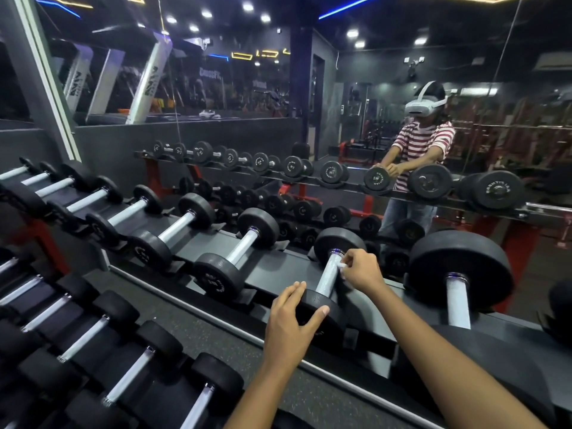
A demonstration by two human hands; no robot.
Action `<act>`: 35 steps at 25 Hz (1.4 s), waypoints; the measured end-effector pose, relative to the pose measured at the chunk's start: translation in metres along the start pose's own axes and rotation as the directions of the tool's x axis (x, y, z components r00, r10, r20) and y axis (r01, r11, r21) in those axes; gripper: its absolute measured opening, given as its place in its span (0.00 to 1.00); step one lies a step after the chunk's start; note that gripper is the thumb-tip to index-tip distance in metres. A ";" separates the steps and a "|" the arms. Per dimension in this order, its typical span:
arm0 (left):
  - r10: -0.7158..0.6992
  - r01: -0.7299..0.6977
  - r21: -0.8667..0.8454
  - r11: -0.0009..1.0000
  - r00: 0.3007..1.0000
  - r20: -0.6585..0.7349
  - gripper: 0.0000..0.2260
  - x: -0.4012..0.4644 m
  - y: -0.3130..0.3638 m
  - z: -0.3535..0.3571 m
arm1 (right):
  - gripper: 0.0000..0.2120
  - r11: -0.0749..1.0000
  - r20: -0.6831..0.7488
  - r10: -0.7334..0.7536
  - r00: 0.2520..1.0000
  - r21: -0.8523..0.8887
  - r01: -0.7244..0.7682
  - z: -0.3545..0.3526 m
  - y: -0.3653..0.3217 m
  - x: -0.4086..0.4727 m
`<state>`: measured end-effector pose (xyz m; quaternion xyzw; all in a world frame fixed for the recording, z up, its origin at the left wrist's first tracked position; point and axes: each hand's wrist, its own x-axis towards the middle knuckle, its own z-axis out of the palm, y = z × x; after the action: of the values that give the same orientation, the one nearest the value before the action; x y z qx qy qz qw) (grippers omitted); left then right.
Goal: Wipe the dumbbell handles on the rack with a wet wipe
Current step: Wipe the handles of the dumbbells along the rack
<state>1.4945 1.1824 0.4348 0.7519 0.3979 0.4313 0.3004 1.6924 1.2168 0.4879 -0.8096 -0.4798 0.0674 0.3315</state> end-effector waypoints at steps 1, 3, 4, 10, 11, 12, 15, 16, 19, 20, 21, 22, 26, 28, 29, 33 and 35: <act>0.000 0.000 0.002 1.000 1.000 -0.002 0.31 0.000 0.000 0.000 | 0.04 1.000 0.040 -0.004 0.999 -0.001 0.004 -0.003 -0.002 -0.004; 0.000 0.000 0.003 1.000 1.000 -0.007 0.30 0.000 0.001 -0.001 | 0.07 0.999 0.133 -0.021 0.991 -0.033 0.025 -0.007 -0.008 -0.013; -0.002 0.002 0.004 1.000 1.000 -0.003 0.30 0.000 0.001 -0.001 | 0.08 0.999 0.187 -0.015 0.982 -0.027 0.021 -0.009 -0.011 -0.020; -0.005 0.005 0.005 1.000 1.000 0.005 0.31 -0.001 0.003 -0.002 | 0.05 0.995 0.450 0.023 0.893 0.079 -0.065 -0.009 -0.011 -0.042; -0.005 0.005 0.006 1.000 1.000 0.008 0.31 -0.001 0.004 -0.002 | 0.06 0.985 0.446 0.065 0.893 0.114 -0.129 -0.010 -0.010 -0.042; -0.003 0.003 0.007 1.000 1.000 0.010 0.31 -0.001 0.004 -0.003 | 0.07 0.965 0.395 0.127 0.910 0.161 -0.205 -0.011 -0.010 -0.042; 0.002 -0.002 0.004 1.000 1.000 0.012 0.31 -0.001 0.005 -0.002 | 0.11 0.870 0.103 0.324 0.940 0.357 -0.339 -0.007 -0.006 -0.032; 0.005 -0.005 0.004 1.000 1.000 0.011 0.31 -0.001 0.005 -0.002 | 0.12 0.847 0.056 0.357 0.933 0.403 -0.348 -0.004 -0.006 -0.027; 0.018 -0.019 0.009 1.000 1.000 0.001 0.31 0.000 0.003 -0.003 | 0.07 0.737 0.081 0.445 0.892 0.532 -0.416 0.010 -0.008 -0.010; 0.021 -0.021 0.012 1.000 1.000 0.000 0.31 0.000 0.003 -0.003 | 0.06 0.642 0.139 0.474 0.869 0.621 -0.450 0.013 -0.010 -0.006; 0.021 -0.021 0.013 1.000 1.000 0.000 0.31 0.001 0.002 -0.003 | 0.05 0.530 0.220 0.487 0.845 0.695 -0.486 0.013 -0.013 -0.005; 0.021 -0.021 0.013 1.000 1.000 0.000 0.31 0.002 0.002 -0.003 | 0.05 0.405 0.309 0.472 0.825 0.756 -0.515 0.012 -0.015 -0.003; 0.023 -0.023 0.019 1.000 1.000 -0.019 0.31 0.000 -0.001 -0.001 | 0.14 0.137 0.544 0.344 0.766 0.778 -0.614 0.012 -0.013 -0.003; 0.023 -0.022 0.026 0.999 0.999 -0.024 0.31 0.001 -0.002 0.000 | 0.22 0.059 0.598 0.297 0.745 0.767 -0.639 0.020 -0.013 -0.005; 0.020 -0.019 0.027 0.999 0.999 -0.025 0.31 0.001 -0.002 0.000 | 0.25 0.019 0.616 0.264 0.742 0.766 -0.643 0.025 -0.013 -0.006; 0.017 -0.017 0.027 1.000 1.000 -0.018 0.31 0.002 0.000 -0.001 | 0.34 -0.053 0.653 0.229 0.722 0.749 -0.661 0.037 -0.010 -0.015; 0.015 -0.014 0.027 1.000 1.000 -0.016 0.31 0.002 0.001 -0.002 | 0.38 0.026 0.672 0.231 0.704 0.719 -0.695 0.040 -0.003 -0.017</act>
<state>1.4940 1.1839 0.4369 0.7553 0.4007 0.4342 0.2837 1.6646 1.2228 0.4551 -0.5043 -0.0817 0.6047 0.6110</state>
